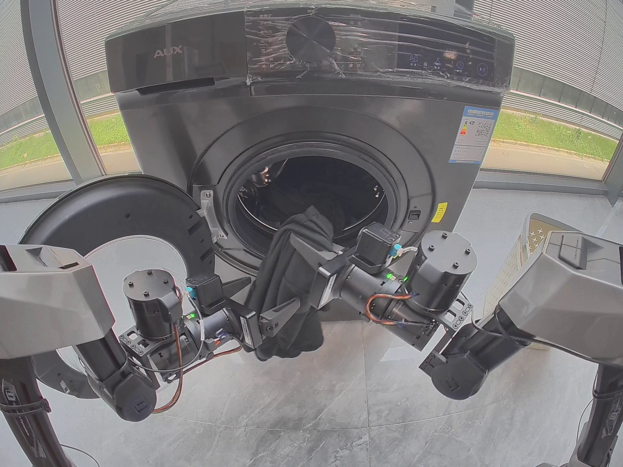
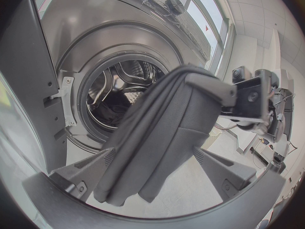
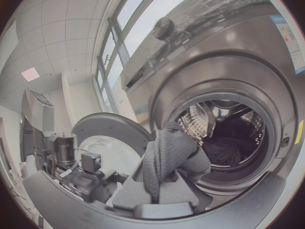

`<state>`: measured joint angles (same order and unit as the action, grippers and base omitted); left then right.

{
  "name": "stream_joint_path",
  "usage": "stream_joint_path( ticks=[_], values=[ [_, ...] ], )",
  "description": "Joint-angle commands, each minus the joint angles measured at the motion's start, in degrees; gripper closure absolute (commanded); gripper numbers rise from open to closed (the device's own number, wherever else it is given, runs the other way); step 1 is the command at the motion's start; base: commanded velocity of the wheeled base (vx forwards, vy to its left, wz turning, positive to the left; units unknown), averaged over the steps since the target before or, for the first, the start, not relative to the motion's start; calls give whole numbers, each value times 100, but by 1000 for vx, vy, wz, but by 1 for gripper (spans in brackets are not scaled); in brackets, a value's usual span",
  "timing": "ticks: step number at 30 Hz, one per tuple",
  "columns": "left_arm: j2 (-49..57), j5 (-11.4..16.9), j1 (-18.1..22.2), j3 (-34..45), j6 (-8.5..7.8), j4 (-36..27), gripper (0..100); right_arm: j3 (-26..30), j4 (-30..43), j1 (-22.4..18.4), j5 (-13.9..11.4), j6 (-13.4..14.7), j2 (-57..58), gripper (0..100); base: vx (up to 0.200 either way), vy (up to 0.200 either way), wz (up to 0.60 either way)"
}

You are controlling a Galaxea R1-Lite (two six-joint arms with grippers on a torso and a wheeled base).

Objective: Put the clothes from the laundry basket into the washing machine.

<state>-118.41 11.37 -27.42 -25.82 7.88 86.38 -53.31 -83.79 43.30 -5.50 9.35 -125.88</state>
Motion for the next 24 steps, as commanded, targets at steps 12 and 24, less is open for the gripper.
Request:
stream_joint_path(
  ticks=[12, 24],
  values=[
    [-279, -30, 79, -204, -67, 10, 100, 22, 3, 346, 75, 32, 160, 100, 0, 0, 0],
    [-227, -91, 193, -494, -49, 10, 100, 646, 29, 73, 321, -3, 406, 0, 0, 0, 0]
  ],
)
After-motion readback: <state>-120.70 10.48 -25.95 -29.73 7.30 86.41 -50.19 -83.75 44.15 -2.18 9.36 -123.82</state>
